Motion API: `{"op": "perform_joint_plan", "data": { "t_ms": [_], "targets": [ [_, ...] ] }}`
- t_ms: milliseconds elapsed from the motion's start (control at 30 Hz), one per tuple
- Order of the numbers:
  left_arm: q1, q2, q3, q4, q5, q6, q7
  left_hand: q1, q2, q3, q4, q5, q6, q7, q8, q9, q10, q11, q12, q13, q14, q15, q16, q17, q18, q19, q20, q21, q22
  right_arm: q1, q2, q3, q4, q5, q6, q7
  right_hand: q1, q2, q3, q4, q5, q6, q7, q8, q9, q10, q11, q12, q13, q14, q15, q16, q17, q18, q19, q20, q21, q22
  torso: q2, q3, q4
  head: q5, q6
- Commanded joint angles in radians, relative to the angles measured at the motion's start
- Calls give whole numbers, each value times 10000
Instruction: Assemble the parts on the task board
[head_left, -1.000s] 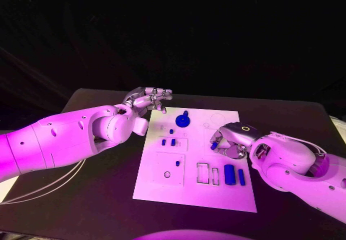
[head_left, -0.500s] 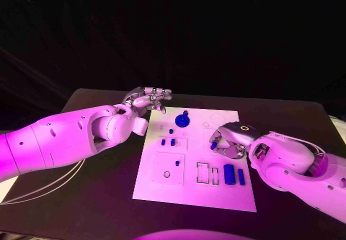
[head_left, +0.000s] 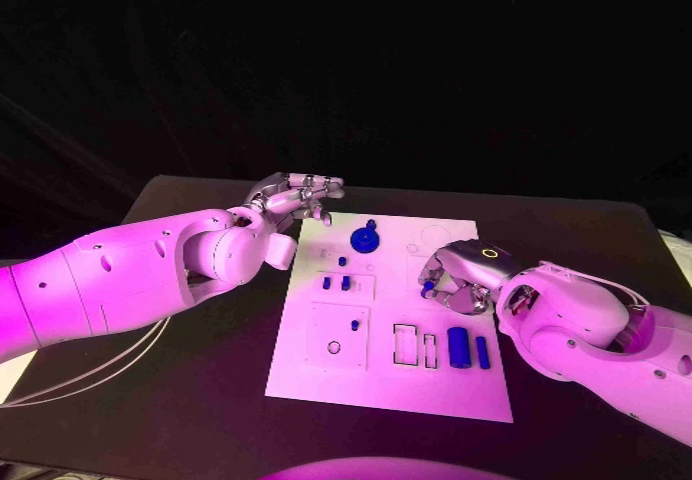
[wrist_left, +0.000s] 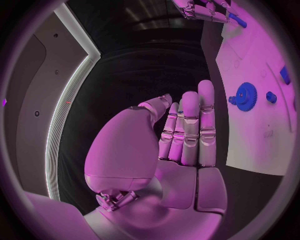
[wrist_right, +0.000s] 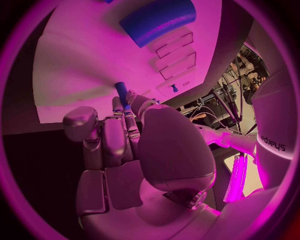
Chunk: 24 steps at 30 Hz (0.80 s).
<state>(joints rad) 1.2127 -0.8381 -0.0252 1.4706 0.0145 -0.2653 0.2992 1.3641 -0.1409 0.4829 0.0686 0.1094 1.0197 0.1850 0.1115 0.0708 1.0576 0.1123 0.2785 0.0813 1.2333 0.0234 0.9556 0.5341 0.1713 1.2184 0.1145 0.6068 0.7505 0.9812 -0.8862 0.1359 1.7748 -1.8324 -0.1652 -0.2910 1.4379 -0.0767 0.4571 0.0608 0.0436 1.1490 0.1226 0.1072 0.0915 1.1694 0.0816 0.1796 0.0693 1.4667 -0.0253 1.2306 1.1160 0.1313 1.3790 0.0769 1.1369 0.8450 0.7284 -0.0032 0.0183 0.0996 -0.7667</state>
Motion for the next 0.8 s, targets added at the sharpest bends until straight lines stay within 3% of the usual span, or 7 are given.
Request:
{"op": "perform_joint_plan", "data": {
  "t_ms": [33,233,367,467,633,800],
  "targets": [
    [5,8,7,14,-13,194,23,-78,-8,-60,6,-23,-68,10,36,-10,-45,-5,27,-13,-72,-6,-18,-9,109,-4,60,-49,-9,-8,5,2,73,-228,-321,29,198,211,103,-31,69,114,-23,31,136,353,-276,-78,22,364,-59,66,14,-68,44,-51,63,27,-6,1,1,5,-3],
    [5,12,7,-3,-13,203,11,-66,1,-63,-1,-20,-68,7,41,-10,-47,-8,34,-12,-73,-8,-15,-13,110,-1,60,-54,-13,-4,-136,63,477,205,-619,59,181,166,201,-107,70,113,-1,22,161,399,-265,-166,15,361,-55,82,23,-73,41,-58,79,42,-8,10,5,12,9],
    [5,18,7,-12,-14,209,3,-66,1,-63,-1,-20,-68,7,41,-10,-47,-8,34,-12,-73,-8,-15,-13,110,-1,60,-54,-13,15,-239,173,918,729,-837,148,141,137,269,-146,71,86,25,-2,174,388,-242,-254,4,357,-41,93,28,-75,35,-55,87,46,-4,2,4,29,11],
    [5,25,7,-17,-14,213,-3,-66,1,-63,-1,-20,-68,7,41,-10,-47,-8,34,-12,-73,-8,-15,-13,110,-1,60,-54,-13,21,-219,217,1197,1119,-967,284,113,123,297,-160,72,70,38,-16,179,380,-229,-300,0,353,-33,89,17,-73,27,-51,81,32,6,6,1,100,-25],
    [4,60,7,-27,-14,234,-9,-66,1,-63,-1,-20,-68,7,41,-10,-47,-8,34,-12,-73,-8,-15,-13,110,-1,60,-54,-13,-19,159,237,1364,1883,-1043,640,91,115,332,-184,83,50,54,-33,185,370,-216,-351,-3,349,-22,86,8,-67,13,-48,68,6,-8,-11,-5,175,-52],
    [4,111,7,-46,-14,261,-20,-66,1,-63,-1,-20,-68,7,41,-10,-47,-8,34,-12,-73,-8,-15,-13,110,-1,60,-54,-13,-212,720,203,1401,2105,-1038,896,77,116,346,-192,88,41,64,-41,188,366,-207,-375,-4,345,-16,77,-6,-64,6,-47,62,-6,-10,0,23,232,-105]
  ]
}}
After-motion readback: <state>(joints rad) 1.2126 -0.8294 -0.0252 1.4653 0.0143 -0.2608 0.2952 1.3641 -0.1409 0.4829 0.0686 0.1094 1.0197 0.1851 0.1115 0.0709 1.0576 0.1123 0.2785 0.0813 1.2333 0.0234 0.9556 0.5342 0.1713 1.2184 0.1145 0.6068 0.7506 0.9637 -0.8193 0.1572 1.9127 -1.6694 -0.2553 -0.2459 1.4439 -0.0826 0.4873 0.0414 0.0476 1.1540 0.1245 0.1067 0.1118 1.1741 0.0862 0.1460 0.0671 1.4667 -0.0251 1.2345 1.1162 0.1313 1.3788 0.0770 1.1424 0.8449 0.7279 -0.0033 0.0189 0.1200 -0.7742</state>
